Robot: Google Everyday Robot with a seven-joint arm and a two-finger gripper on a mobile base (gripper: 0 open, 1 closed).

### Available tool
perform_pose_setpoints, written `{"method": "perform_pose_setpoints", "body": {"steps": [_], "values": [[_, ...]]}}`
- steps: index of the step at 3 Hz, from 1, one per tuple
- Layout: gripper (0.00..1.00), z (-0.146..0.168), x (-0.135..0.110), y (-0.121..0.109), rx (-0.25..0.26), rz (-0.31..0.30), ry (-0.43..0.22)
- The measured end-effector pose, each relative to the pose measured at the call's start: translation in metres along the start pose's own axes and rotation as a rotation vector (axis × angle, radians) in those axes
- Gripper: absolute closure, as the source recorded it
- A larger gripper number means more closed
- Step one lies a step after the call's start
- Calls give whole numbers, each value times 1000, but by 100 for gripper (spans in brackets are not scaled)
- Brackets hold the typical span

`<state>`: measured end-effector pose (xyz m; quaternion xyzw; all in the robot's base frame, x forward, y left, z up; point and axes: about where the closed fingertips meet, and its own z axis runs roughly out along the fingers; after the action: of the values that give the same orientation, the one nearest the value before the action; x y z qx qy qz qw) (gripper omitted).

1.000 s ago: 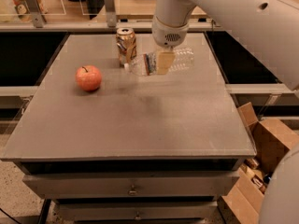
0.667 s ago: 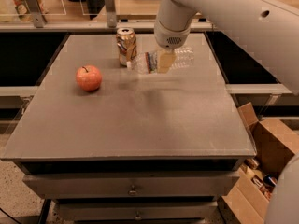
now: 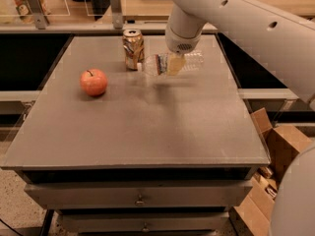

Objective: Move water bottle near orange can

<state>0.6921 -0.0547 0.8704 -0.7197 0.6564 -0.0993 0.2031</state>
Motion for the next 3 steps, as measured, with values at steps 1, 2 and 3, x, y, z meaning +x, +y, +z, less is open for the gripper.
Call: {"method": "perform_pose_setpoints", "body": {"steps": [1,2,3], "values": [[100,10,3,-9,19,21,-15],[100,18,-1,-16,33,27,-41],[82,24,-6,-20,37,30,-53]]}}
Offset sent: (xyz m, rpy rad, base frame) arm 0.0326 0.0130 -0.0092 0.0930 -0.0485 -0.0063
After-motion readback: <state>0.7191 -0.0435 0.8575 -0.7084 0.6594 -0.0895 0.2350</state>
